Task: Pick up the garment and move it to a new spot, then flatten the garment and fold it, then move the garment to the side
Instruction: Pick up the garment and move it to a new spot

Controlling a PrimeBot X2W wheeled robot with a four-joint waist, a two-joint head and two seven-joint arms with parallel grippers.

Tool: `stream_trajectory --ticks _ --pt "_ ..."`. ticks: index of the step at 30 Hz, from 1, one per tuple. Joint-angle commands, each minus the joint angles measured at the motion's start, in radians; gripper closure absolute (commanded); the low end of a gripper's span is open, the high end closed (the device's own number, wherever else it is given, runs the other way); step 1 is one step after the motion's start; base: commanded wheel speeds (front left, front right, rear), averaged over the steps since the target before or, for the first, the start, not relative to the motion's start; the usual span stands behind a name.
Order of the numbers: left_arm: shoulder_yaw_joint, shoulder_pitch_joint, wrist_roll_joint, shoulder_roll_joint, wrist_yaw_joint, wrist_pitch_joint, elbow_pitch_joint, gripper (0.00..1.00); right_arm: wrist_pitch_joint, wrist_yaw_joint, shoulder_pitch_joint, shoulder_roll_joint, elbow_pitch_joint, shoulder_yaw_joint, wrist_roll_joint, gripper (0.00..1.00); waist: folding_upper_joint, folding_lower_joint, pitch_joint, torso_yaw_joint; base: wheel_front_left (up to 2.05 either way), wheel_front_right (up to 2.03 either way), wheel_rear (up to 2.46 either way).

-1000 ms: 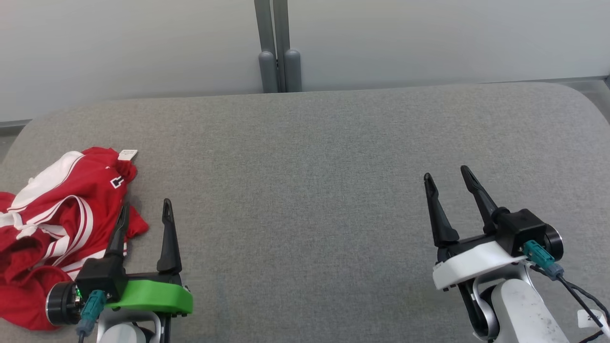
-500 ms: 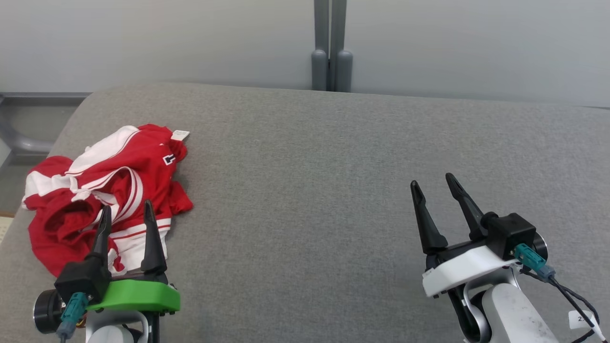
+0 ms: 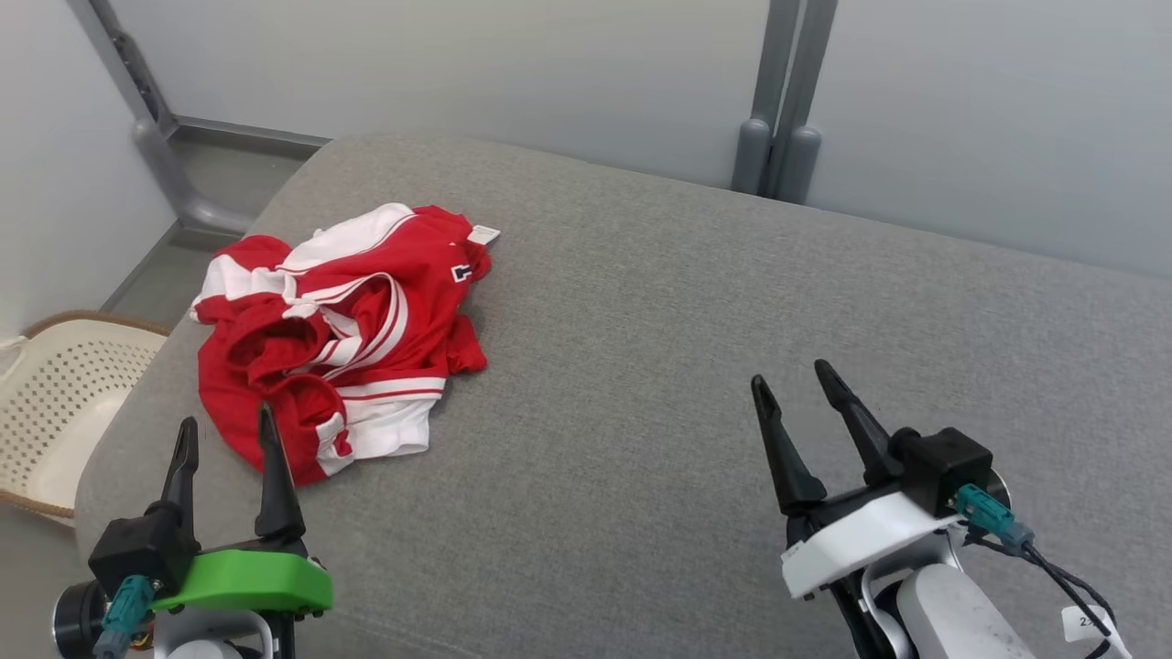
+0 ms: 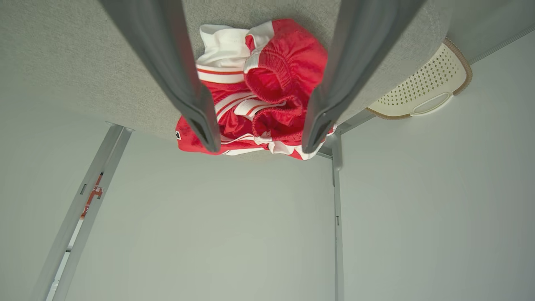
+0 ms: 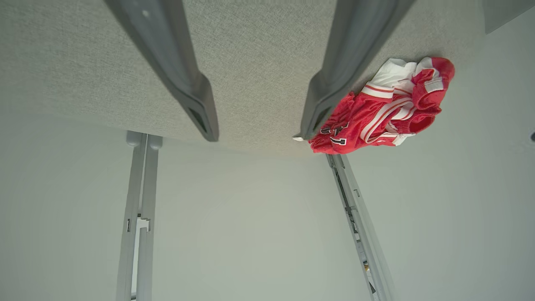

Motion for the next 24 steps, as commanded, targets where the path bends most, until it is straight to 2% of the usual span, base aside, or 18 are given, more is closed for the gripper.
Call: stream_trajectory --ticks 1,10,15,19,24 --pt "0.004 0.012 0.002 0.006 -0.004 0.0 0.004 0.0 -0.003 0.0 0.006 -0.003 0.007 0.008 0.008 0.0 0.0 0.0 -0.008 0.044 0.0 0.0 0.0" --pt "0.001 0.002 -0.015 0.005 -0.011 0.0 0.026 0.0 -0.003 0.0 -0.01 -0.005 0.019 0.034 0.044 0.0 0.0 0.0 0.004 0.056 0.0 0.0 0.0" --pt "-0.012 -0.05 -0.038 0.014 -0.032 0.006 0.061 0.0 -0.003 0.0 -0.029 -0.011 0.023 0.031 0.037 0.0 0.0 0.0 0.03 0.04 0.0 0.0 0.0" --pt "-0.01 -0.119 -0.058 0.038 -0.043 0.064 0.068 0.0 -0.003 0.0 -0.048 -0.021 0.019 0.03 0.031 0.0 0.0 0.0 0.062 0.019 0.0 0.0 0.0" --pt "-0.005 -0.246 -0.081 0.089 -0.05 0.194 0.061 0.0 -0.003 0.0 -0.082 -0.04 0.004 0.032 0.017 0.0 0.0 0.0 0.125 -0.021 0.0 0.0 0.0"
